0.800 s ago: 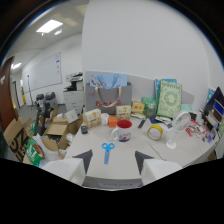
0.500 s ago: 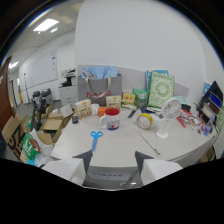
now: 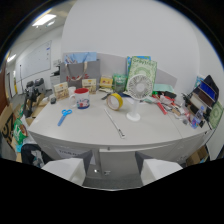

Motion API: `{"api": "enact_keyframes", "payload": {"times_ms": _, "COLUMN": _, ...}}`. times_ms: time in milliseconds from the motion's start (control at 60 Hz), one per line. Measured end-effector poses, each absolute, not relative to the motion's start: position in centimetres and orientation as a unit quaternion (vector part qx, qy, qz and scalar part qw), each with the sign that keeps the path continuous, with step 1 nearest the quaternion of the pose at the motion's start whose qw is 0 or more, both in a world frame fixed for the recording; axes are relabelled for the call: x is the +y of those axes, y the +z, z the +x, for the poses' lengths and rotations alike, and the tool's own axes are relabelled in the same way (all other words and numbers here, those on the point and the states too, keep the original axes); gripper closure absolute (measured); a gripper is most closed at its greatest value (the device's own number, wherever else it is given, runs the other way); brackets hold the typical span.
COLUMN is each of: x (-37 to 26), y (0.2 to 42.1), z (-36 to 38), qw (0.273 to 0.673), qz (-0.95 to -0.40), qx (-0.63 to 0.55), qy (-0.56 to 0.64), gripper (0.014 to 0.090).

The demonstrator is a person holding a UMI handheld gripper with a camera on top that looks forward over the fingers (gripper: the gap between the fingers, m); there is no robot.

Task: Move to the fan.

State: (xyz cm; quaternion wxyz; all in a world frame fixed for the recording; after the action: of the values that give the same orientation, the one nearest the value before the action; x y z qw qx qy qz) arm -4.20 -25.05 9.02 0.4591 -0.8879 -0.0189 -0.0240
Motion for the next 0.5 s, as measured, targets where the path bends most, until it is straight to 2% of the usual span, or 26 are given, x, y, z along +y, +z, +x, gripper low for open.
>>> {"api": "enact_keyframes", "payload": {"times_ms": 217, "x": -21.8, "y": 7.7, "z": 0.9, "qw": 0.455, "qz": -0.891, "qx": -0.01, "qy": -0.017, "gripper": 0.0209}}
{"api": "enact_keyframes", "payload": {"times_ms": 500, "x": -13.6, "y": 6.3, "z": 4.9, "qw": 0.457, "qz": -0.889, "qx": -0.019, "qy": 0.003, "gripper": 0.021}}
